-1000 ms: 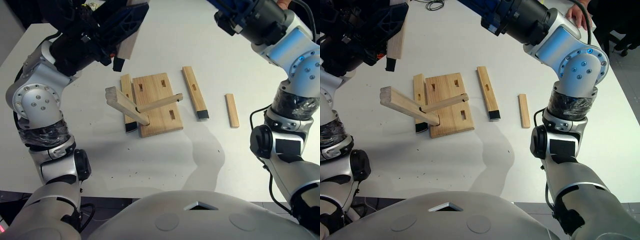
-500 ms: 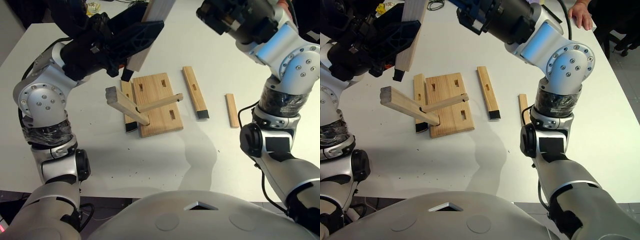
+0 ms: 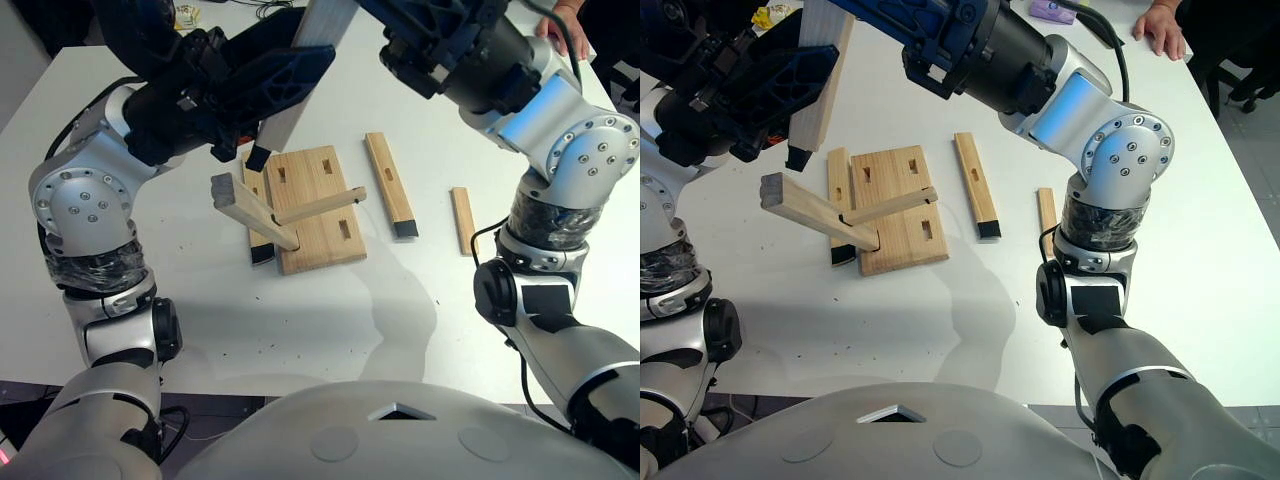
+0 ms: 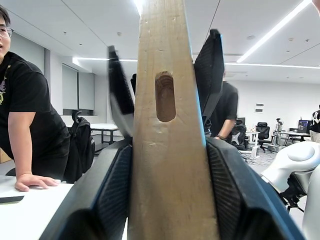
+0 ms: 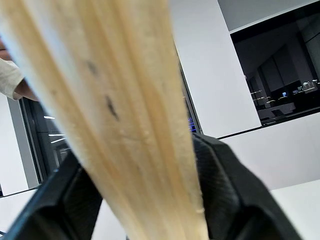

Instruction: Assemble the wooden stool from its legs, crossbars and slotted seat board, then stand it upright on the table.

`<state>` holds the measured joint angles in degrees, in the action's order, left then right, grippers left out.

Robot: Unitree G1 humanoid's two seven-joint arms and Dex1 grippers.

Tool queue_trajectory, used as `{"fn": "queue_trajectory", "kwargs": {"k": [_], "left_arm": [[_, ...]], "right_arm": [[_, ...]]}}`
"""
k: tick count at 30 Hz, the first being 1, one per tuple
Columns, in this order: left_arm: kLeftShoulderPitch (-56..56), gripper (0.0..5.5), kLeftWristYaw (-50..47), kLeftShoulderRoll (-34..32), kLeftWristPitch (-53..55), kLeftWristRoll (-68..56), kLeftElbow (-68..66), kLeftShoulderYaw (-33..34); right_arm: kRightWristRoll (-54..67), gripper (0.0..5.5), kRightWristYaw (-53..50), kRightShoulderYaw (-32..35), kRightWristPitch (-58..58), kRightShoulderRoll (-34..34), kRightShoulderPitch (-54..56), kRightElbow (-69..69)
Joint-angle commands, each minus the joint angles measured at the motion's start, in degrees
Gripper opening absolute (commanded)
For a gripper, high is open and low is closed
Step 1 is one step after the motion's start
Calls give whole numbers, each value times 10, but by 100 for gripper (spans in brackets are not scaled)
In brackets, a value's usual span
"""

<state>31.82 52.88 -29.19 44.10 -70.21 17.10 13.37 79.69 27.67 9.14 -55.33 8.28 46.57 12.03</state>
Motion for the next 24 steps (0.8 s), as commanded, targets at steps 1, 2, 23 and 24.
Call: {"fn": "queue_trajectory", "kwargs": {"k": [1, 2, 23, 24], "left_arm": [[2, 204, -3, -1, 0, -4, 2, 0], [2, 204, -3, -1, -1, -4, 0, 0], [-30, 204, 38, -48, 1, 27, 3, -12], [-28, 204, 40, -49, 2, 26, 1, -12]], "right_arm": [[25, 241, -3, -1, 6, -1, 0, 9], [28, 241, -6, -1, 6, -1, -1, 9], [57, 240, 8, -16, -34, 67, 10, -2], [56, 240, 9, -17, -35, 68, 11, -3]]}}
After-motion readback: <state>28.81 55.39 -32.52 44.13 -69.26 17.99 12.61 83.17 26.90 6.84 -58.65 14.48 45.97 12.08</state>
